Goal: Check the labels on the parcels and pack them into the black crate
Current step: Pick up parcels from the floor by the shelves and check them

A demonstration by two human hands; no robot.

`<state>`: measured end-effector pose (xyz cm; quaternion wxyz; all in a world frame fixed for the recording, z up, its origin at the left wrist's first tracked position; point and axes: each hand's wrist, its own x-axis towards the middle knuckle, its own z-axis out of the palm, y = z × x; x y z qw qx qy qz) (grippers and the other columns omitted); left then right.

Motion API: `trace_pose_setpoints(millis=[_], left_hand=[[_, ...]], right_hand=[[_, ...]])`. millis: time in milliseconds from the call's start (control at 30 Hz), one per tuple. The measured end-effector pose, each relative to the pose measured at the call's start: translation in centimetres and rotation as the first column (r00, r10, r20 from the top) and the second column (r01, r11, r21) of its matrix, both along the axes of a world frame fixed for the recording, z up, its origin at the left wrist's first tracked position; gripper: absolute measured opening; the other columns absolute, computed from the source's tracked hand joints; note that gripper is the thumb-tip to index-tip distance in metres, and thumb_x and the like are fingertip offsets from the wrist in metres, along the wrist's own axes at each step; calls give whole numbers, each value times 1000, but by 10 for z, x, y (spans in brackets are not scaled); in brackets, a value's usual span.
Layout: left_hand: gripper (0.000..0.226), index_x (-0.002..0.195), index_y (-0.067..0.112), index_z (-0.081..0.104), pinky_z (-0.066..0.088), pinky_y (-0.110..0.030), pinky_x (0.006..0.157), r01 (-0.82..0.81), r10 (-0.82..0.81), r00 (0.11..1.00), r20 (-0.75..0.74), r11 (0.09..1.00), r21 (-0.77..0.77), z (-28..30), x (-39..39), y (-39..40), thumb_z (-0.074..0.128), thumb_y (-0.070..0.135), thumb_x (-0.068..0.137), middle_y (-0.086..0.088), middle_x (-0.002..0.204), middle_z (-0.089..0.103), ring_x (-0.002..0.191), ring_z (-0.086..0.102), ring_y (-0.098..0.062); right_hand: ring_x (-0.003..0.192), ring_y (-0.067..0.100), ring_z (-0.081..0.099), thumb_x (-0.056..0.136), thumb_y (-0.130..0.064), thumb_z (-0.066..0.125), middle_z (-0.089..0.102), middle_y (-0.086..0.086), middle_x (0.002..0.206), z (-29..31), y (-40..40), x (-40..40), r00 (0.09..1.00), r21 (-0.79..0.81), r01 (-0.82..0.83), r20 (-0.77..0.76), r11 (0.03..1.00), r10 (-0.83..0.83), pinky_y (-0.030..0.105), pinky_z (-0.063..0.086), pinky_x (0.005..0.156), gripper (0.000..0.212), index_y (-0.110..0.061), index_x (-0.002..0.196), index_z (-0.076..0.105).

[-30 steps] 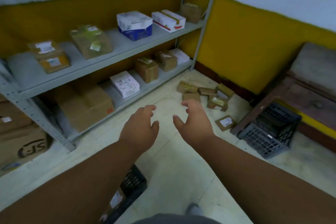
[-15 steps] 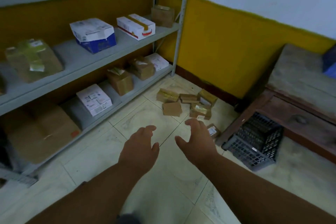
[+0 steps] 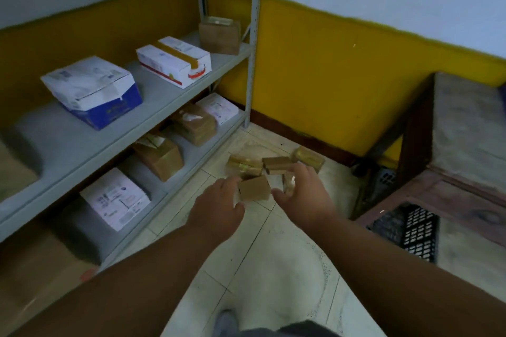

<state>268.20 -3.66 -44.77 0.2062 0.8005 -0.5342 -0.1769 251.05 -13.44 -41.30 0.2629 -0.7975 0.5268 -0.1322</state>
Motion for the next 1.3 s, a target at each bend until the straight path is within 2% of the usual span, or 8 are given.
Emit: trace_pose_setpoints(millis=[233, 567, 667, 800, 967, 1100, 1233, 1300], left_hand=[[52, 140, 23, 43, 51, -45, 90, -40, 48, 994, -102, 996, 75, -31, 40, -103, 60, 30, 91, -2, 124, 55, 108, 57, -22], [56, 142, 25, 43, 51, -33, 87, -245, 262, 954, -148, 962, 123, -45, 118, -261, 64, 33, 91, 1, 126, 57, 105, 59, -16], [56, 142, 26, 42, 49, -30, 85, -284, 304, 942, -141, 948, 146, -39, 134, -298, 64, 34, 91, 2, 126, 57, 103, 59, -15], [56, 141, 26, 43, 48, -27, 84, -264, 289, 940, -183, 952, 152, -39, 151, -333, 66, 34, 90, 4, 124, 56, 101, 56, -13], [58, 141, 26, 43, 44, -26, 78, -142, 199, 942, -269, 966, 217, -51, 201, -386, 67, 36, 89, 5, 123, 55, 99, 55, -12], [64, 144, 25, 41, 47, -31, 88, -33, 126, 938, -321, 960, 280, -68, 246, -432, 70, 38, 88, 0, 131, 54, 109, 57, -17], [61, 140, 20, 44, 43, -30, 89, -51, 189, 904, -384, 939, 341, -118, 268, -467, 70, 36, 88, -1, 125, 55, 115, 56, -21], [45, 124, 23, 51, 45, -31, 89, -101, 272, 869, -415, 916, 389, -155, 269, -480, 71, 36, 87, 2, 110, 56, 108, 59, -22]], right_hand=[[115, 16, 52, 84, -39, 73, 43, -1, 136, -30, -89, 36, 998, 106, 47, 32, 993, -51, 33, 51, 92, 61, -24, 136, 46], [108, 20, 57, 85, -32, 73, 42, 3, 142, -45, -315, 134, 977, 242, -175, -79, 954, 199, 31, 53, 81, 65, -27, 142, 41], [103, 22, 60, 83, -30, 76, 49, 3, 133, -46, -353, 166, 976, 265, -194, -43, 945, 213, 38, 58, 83, 63, -28, 138, 44], [101, 22, 62, 82, -29, 78, 44, 3, 139, -62, -380, 191, 976, 322, -199, -21, 925, 217, 30, 57, 71, 65, -25, 137, 44], [110, 21, 59, 79, -32, 80, 43, 2, 144, -76, -408, 226, 978, 295, -170, -69, 940, 198, 36, 55, 89, 73, -25, 140, 41], [129, 24, 47, 81, -39, 78, 38, 2, 150, -86, -429, 248, 968, 246, -158, -154, 956, 199, 36, 47, 100, 80, -25, 147, 36], [129, 28, 46, 81, -48, 74, 41, 6, 147, -134, -449, 269, 959, 243, -108, -229, 964, 165, 44, 46, 102, 78, -24, 145, 37], [126, 31, 48, 79, -50, 74, 45, 9, 143, -174, -459, 279, 957, 271, -103, -237, 957, 170, 45, 47, 100, 78, -22, 144, 39]])
